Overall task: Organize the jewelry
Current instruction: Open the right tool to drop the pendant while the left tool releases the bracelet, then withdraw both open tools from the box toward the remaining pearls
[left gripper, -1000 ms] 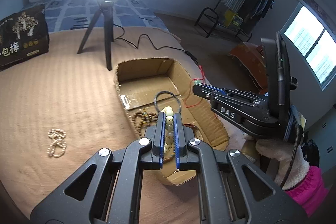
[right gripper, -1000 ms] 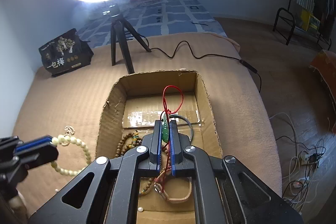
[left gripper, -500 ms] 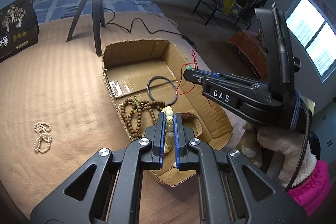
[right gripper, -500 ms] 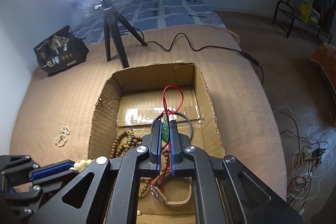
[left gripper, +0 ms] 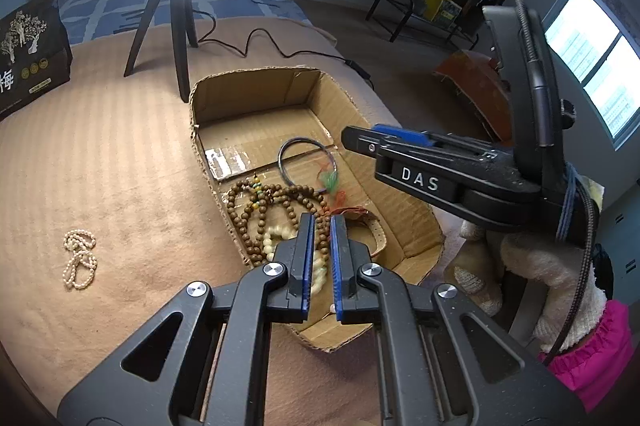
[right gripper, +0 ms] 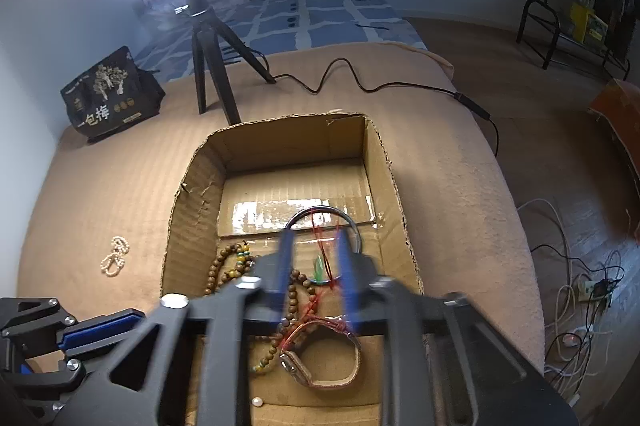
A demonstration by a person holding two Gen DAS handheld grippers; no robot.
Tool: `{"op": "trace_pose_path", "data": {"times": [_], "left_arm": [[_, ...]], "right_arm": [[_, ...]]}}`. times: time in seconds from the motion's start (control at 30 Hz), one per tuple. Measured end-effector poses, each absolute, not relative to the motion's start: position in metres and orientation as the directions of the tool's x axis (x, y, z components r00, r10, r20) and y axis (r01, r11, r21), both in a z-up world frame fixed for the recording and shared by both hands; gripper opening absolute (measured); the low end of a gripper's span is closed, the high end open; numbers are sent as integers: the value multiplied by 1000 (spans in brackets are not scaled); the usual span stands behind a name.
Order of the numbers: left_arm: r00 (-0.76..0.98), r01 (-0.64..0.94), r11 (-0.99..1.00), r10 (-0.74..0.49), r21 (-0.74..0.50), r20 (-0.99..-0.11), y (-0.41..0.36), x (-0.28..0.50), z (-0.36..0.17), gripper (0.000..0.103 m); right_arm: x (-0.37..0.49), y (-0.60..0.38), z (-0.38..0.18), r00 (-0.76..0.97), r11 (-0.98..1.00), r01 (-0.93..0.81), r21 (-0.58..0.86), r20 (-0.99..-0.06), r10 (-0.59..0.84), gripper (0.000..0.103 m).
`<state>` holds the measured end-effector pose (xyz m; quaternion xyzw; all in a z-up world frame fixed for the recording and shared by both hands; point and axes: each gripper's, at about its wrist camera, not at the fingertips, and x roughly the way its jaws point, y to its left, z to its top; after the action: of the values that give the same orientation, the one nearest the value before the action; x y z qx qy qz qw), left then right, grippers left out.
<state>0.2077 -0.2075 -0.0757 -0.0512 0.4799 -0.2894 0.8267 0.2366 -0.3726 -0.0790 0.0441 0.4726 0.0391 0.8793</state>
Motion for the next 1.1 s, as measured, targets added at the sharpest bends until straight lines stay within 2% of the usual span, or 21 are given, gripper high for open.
{"op": "trace_pose_path", "data": {"times": [0.07,0.23,0.33,0.37,0.5,0.57,0.6,1.1], "left_arm": [[374,428,832,-518,-353,-769,-207,208,-77,6],[377,419,842,-502,-340,-778,-203,207,-79,8],[391,419,847,-495,-329,-776,-202,206,-77,31],[399,417,849,-491,-323,-774,-201,205,-76,34],[410,412,856,-480,-312,-776,-197,204,-73,34],[412,409,861,-471,-303,-780,-195,203,-74,34],[412,409,863,-466,-298,-783,-194,203,-74,34],[485,372,904,-385,-213,-785,-155,198,-70,34]], "right_arm": [[236,-373,-78,551,993,-21,115,-827,107,47],[234,-376,-77,552,994,-14,112,-828,101,49],[234,-376,-77,552,994,-13,113,-828,101,49],[233,-376,-77,552,994,-12,113,-827,101,49],[229,-376,-74,560,993,-11,116,-822,103,53],[226,-376,-72,567,993,-11,114,-817,100,63],[225,-376,-71,570,994,-10,113,-816,99,64],[212,-373,-62,590,989,1,151,-798,121,65]]}}
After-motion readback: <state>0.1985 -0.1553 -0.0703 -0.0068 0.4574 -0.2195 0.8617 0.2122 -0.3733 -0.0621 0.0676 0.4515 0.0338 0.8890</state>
